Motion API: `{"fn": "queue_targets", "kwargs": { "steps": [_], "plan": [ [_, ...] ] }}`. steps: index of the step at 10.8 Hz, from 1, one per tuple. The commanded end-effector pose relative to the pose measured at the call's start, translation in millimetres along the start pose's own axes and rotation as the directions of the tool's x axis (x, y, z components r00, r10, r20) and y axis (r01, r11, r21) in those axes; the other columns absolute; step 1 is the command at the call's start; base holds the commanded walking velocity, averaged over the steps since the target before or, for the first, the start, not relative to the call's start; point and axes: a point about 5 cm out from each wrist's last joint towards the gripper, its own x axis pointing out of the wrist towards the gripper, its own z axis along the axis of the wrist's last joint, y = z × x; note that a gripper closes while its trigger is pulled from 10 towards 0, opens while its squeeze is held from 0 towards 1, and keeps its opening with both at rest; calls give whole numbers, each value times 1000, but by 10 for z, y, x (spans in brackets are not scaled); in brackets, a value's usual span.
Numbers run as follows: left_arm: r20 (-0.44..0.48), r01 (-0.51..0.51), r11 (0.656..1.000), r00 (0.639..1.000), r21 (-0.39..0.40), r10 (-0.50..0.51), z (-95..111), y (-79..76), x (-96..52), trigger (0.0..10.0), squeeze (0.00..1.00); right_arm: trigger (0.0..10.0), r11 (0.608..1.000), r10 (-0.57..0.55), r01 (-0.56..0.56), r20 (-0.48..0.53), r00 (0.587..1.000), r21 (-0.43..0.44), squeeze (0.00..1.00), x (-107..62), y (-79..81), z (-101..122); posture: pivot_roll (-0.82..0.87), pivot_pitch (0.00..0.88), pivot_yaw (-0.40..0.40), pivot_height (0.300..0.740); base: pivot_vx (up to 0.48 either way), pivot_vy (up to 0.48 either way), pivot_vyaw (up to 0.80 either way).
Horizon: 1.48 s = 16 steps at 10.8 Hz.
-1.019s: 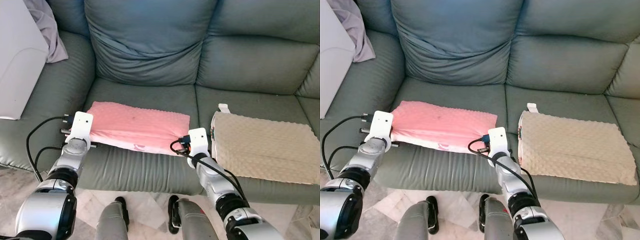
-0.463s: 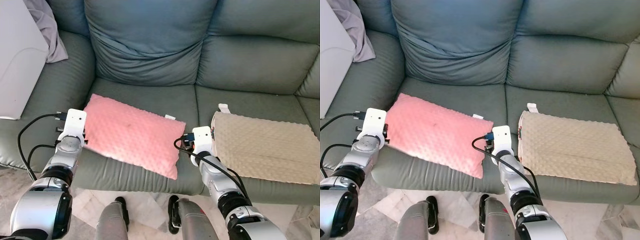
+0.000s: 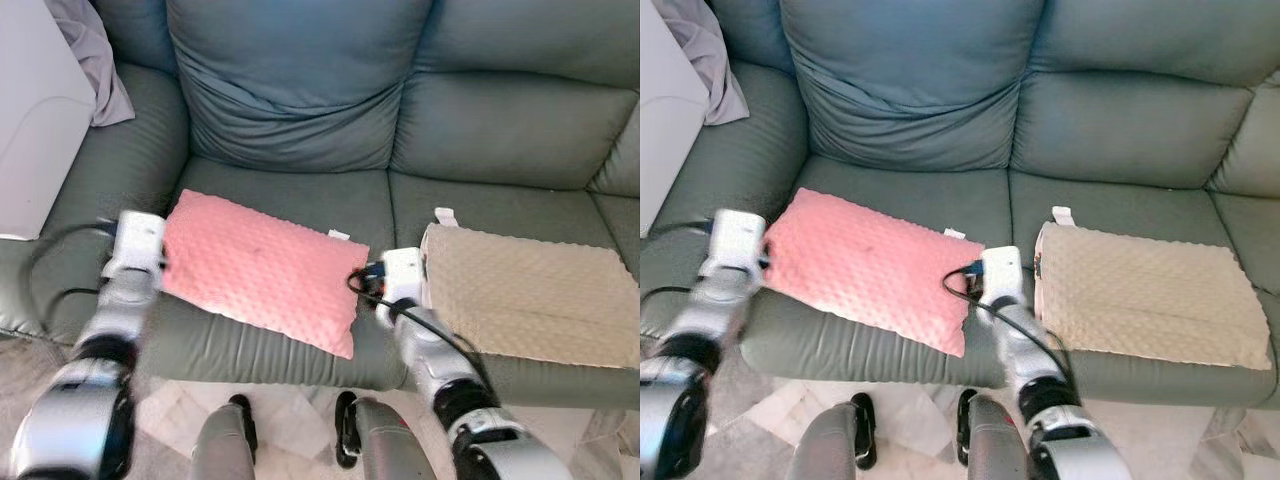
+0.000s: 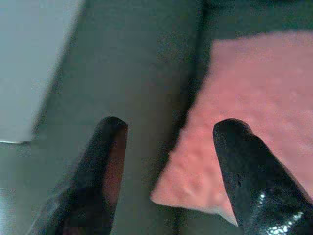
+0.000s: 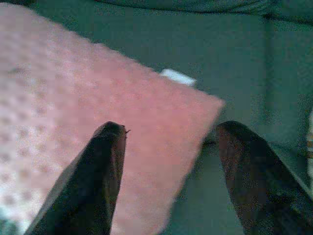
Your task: Move the pillow to the sofa
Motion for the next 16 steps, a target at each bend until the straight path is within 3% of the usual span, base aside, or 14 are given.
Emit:
{"fn": "queue_targets", "kwargs": {
  "steps": [1, 2, 4, 5, 6, 7, 9, 10, 12, 16],
  "plan": [
    [8, -28, 1000, 1000, 4, 28, -59, 77, -39, 10000, 1000, 10000, 999, 38, -38, -23, 999, 17, 1000, -26, 38, -67, 12, 219, -46, 740, 0, 0, 0],
    [64, -75, 997, 995, 31, 73, -88, 206, -158, 10000, 1000, 10000, 994, 101, -99, -57, 993, 36, 1000, -23, 102, -112, 18, 218, -42, 740, 0, 0, 0],
    [103, -115, 992, 989, 48, 110, -231, 408, -553, 10000, 1000, 10000, 983, 177, -171, -82, 981, 70, 1000, -4, 180, -132, 75, 234, -36, 740, 0, 0, 0],
    [171, -55, 988, 985, 142, 30, -235, 379, -874, 10000, 1000, 10000, 963, 266, -260, -115, 957, 65, 1000, 20, 325, -157, 103, 248, -36, 740, 0, 0, 0],
    [187, 0, 980, 982, 199, -38, -238, 288, -1044, 10000, 976, 10000, 947, 321, -313, -136, 937, 77, 1000, 34, 449, -170, 130, 260, -37, 740, 0, 0, 0],
    [155, 72, 976, 982, 206, -105, -271, 131, -1236, 10000, 0, 10000, 918, 396, -385, -163, 903, 96, 1000, 48, 643, -183, 145, 268, -36, 740, 0, 0, 0],
    [135, 161, 970, 973, 179, -187, -203, -114, -1443, 10000, 0, 10000, 862, 505, -481, -205, 838, 159, 1000, 23, 946, -245, 155, 280, -30, 740, 0, 0, 0],
    [140, 183, 966, 968, 180, -209, -138, -156, -1474, 10000, 0, 10000, 843, 534, -496, -222, 816, 205, 1000, -4, 1005, -298, 158, 284, -29, 740, 0, 0, 0],
    [136, 189, 965, 967, 180, -215, -68, -146, -1459, 10000, 0, 10000, 833, 545, -477, -267, 795, 280, 1000, -92, 980, -479, 163, 291, -27, 740, 0, 0, 0],
    [110, 224, 962, 964, 157, -242, -13, -261, -1460, 10000, 0, 10000, 862, 453, -308, -343, 823, 402, 1000, -160, 695, -666, 152, 300, -25, 740, 0, 0, 0]
  ]
}}
